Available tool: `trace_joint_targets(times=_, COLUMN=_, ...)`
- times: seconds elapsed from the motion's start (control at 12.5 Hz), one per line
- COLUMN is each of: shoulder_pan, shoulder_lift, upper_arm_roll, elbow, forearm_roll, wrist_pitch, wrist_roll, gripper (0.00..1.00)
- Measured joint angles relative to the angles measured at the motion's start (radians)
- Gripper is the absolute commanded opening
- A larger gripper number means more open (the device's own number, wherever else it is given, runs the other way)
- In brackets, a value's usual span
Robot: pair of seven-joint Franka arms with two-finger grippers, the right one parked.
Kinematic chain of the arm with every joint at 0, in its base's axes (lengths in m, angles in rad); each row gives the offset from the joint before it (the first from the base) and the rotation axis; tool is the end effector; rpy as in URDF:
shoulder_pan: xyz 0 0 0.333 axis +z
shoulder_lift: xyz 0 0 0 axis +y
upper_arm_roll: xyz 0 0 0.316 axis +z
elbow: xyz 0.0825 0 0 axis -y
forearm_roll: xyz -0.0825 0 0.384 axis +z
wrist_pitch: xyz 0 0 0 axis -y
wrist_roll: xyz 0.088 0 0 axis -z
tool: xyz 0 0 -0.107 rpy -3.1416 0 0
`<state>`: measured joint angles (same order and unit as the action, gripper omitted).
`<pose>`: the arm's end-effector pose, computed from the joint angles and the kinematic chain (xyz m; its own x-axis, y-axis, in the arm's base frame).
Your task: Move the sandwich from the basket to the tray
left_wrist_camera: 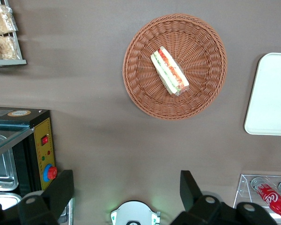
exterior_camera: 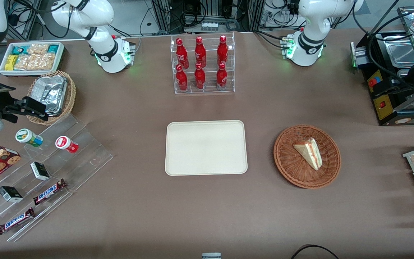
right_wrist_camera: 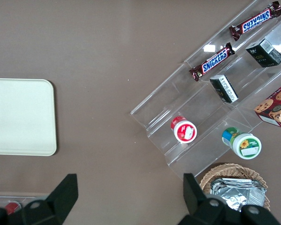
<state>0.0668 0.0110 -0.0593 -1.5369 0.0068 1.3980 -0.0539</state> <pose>0.5390 0.0051 0.6204 0.9869 0.0624 -0.1488 0.0609 -0.9980 -0.0142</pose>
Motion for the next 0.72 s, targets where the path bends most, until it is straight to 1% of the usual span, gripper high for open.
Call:
trace_joint_targets(times=0.4, shoulder_pan=0.0, shoulder_lift=0.01, upper_arm_roll=-0.003, elbow=-0.001, forearm_roll=0.0, wrist_pitch=-0.007, wrist_roll=0.001, gripper=1.0)
trace_joint_targets(times=0.72, shoulder_pan=0.006, shoulder_lift=0.08, upper_arm_roll=0.002, elbow=-0.007, forearm_roll=0.001, wrist_pitch=-0.001, wrist_roll=0.0, gripper=1.0)
